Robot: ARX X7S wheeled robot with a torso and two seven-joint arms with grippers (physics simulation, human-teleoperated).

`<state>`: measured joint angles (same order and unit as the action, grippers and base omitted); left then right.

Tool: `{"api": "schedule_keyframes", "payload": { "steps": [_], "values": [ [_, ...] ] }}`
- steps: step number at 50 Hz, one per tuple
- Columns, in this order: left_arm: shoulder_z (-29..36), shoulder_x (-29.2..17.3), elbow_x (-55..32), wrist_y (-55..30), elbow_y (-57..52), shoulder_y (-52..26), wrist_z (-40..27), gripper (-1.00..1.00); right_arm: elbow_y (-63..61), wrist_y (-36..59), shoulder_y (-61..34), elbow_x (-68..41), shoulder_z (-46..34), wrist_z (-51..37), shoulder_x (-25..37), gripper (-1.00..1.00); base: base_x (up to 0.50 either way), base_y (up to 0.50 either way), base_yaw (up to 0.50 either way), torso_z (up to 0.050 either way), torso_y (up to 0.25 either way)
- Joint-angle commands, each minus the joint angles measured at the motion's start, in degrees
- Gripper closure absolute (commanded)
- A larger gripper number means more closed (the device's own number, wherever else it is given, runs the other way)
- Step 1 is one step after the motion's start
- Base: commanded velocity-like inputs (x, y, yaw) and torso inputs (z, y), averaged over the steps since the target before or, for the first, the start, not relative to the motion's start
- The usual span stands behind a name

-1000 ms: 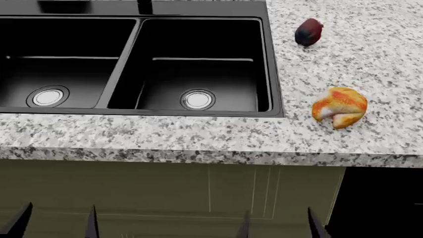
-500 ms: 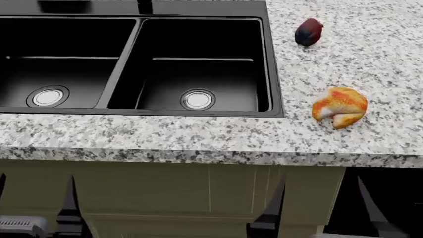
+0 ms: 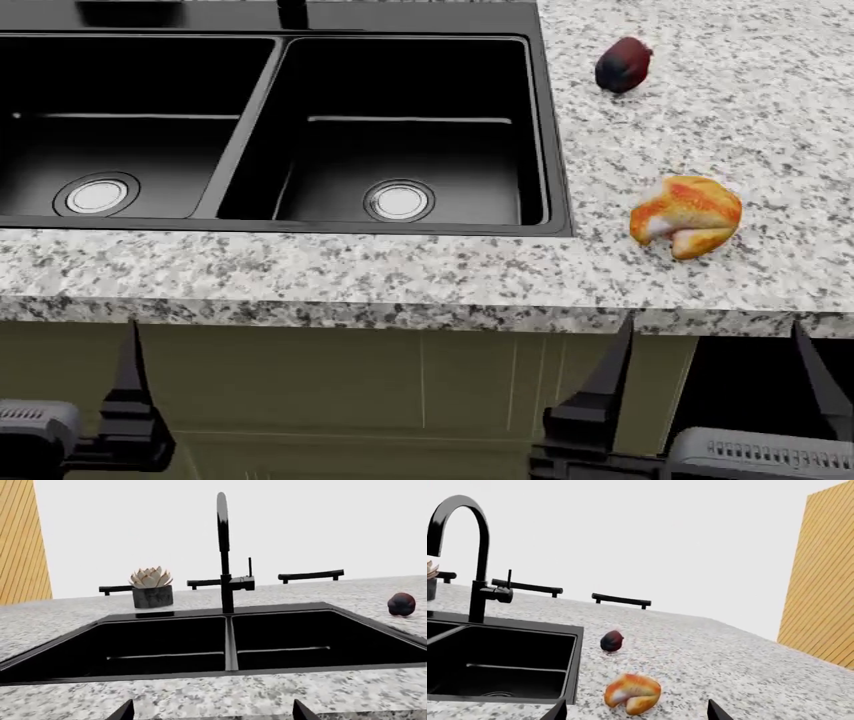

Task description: Pick the chicken breast from the counter and place it in the sink

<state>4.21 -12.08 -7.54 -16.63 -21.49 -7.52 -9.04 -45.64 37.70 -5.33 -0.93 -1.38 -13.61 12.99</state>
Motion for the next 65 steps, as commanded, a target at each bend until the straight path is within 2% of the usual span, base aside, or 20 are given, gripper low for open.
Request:
{"api": "schedule_keyframes", "payload": {
  "steps": [1, 8, 21, 26, 29, 31, 32, 36, 38, 40, 46, 53, 58, 65],
  "values": [
    [0.29, -1.21, -0.94, -4.3, -1.67, -3.28, 0.27, -1.0, -4.35, 12.69, -6.0, -2.73, 2.46, 1.9, 1.5, -1.0, 0.0, 0.0, 0.0, 0.0, 0.0],
    [0.89, -1.91, -2.17, -9.06, -2.58, -6.22, 0.89, -1.0, -8.11, 27.75, -14.68, -4.32, 3.19, 2.99, 3.31, -1.0, 0.0, 0.0, 0.0, 0.0, 0.0],
    [1.31, -2.47, -4.29, -15.59, -4.72, -11.6, 1.36, -1.0, -10.79, 45.84, -28.55, -7.23, 2.99, 5.91, 6.83, -1.0, 0.0, 0.0, 0.0, 0.0, 0.0],
    [1.22, -2.81, -4.77, -16.88, -5.49, -12.44, 1.32, -1.0, -11.6, 50.83, -33.08, -9.07, 8.42, 8.82, 5.34, -1.0, 0.0, 0.0, 0.0, 0.0, 0.0],
    [1.17, -2.93, -4.91, -16.95, -5.5, -12.51, 1.29, -1.0, -11.5, 52.26, -34.25, -11.76, 9.78, 7.68, 7.79, -1.0, 0.0, 0.0, 0.0, 0.0, 0.0],
    [1.3, -2.98, -4.95, -16.91, -5.5, -12.49, 1.3, -1.0, -10.62, 52.28, -34.7, -18.97, 12.72, 3.39, 9.65, -1.0, 0.0, 0.0, 0.0, 0.0, 0.0],
    [1.32, -2.93, -5.0, -16.91, -5.31, -12.61, 1.28, -1.0, -9.8, 52.28, -35.23, -27.35, 15.43, -1.92, 11.52, -1.0, 0.0, 0.0, 0.0, 0.0, 0.0],
    [1.54, -3.0, -5.15, -17.24, -5.3, -13.03, 1.27, -1.0, -2.09, 52.17, -39.95, -61.73, 23.3, -34.29, 21.48, -1.0, 0.0, 0.0, 0.0, 0.0, 0.0],
    [1.47, -3.01, -5.38, -17.41, -5.33, -13.16, 1.27, -1.0, -0.05, 51.84, -41.67, -78.92, 24.33, -41.55, 23.64, -1.0, 0.0, 0.0, 0.0, 0.0, 0.0],
    [1.47, -3.02, -5.67, -17.67, -5.63, -13.16, 1.32, -1.0, 1.91, 51.08, -43.17, -87.16, 25.0, -47.59, 26.24, -1.0, 0.0, 0.0, 0.0, 0.0, 0.0],
    [1.36, -3.01, -6.55, -18.31, -6.45, -13.12, 1.39, -1.0, 4.02, 48.14, -43.16, -97.13, 24.73, -56.43, 32.47, -1.0, 0.0, 0.0, 0.0, 0.0, 0.0],
    [1.57, -3.28, -6.73, -18.84, -6.81, -13.58, 1.24, -1.0, 3.72, 45.15, -41.17, -102.54, 27.19, -58.6, 36.26, -1.0, 0.0, 0.0, 0.0, 0.0, 0.0],
    [1.76, -3.45, -6.87, -19.07, -7.11, -13.7, 1.16, -1.0, 3.82, 40.79, -42.95, -107.75, 23.66, -64.41, 39.21, -1.0, 0.02, -0.1, 0.0, 0.0, 0.0],
    [1.86, -3.66, -7.11, -19.33, -7.59, -13.65, 0.99, -1.0, 3.63, 38.83, -43.48, -109.54, 22.83, -65.76, 40.77, -1.0, 0.12, -0.26, 0.0, 0.0, 0.0]
  ]
}}
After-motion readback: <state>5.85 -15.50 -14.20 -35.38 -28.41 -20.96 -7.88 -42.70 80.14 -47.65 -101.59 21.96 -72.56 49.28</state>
